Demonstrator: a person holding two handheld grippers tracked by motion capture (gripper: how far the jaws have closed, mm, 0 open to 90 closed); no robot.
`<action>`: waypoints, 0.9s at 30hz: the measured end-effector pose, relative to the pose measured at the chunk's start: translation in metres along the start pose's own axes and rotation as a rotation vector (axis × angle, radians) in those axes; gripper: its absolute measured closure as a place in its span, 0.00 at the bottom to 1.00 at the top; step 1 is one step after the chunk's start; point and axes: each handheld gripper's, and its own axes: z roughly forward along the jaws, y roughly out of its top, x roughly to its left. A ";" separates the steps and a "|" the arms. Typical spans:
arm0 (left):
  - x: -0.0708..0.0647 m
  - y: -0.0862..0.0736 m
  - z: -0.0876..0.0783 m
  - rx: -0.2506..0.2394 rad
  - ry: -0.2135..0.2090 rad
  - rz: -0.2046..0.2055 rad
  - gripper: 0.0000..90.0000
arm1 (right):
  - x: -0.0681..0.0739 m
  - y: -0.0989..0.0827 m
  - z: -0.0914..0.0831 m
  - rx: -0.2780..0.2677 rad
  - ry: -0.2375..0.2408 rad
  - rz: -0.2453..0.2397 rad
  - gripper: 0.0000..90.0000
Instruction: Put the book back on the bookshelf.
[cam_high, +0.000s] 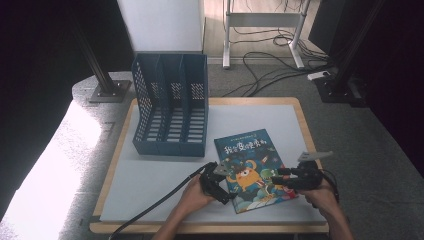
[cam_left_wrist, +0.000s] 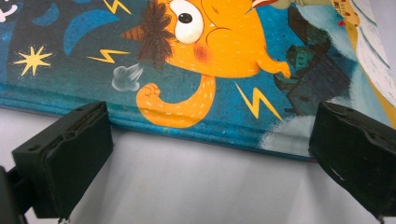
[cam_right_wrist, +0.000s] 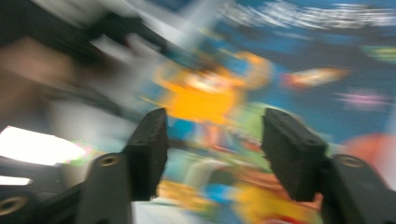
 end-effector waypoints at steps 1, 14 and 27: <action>0.000 0.000 0.000 0.001 0.001 0.000 0.00 | 0.003 0.002 0.003 0.015 0.003 -0.021 0.42; 0.010 -0.006 -0.024 0.021 0.110 -0.002 0.00 | -0.031 -0.016 0.019 0.085 -0.231 -0.022 0.15; 0.011 -0.008 -0.009 0.032 0.102 -0.003 0.00 | -0.050 -0.012 0.030 0.028 -0.194 0.079 0.13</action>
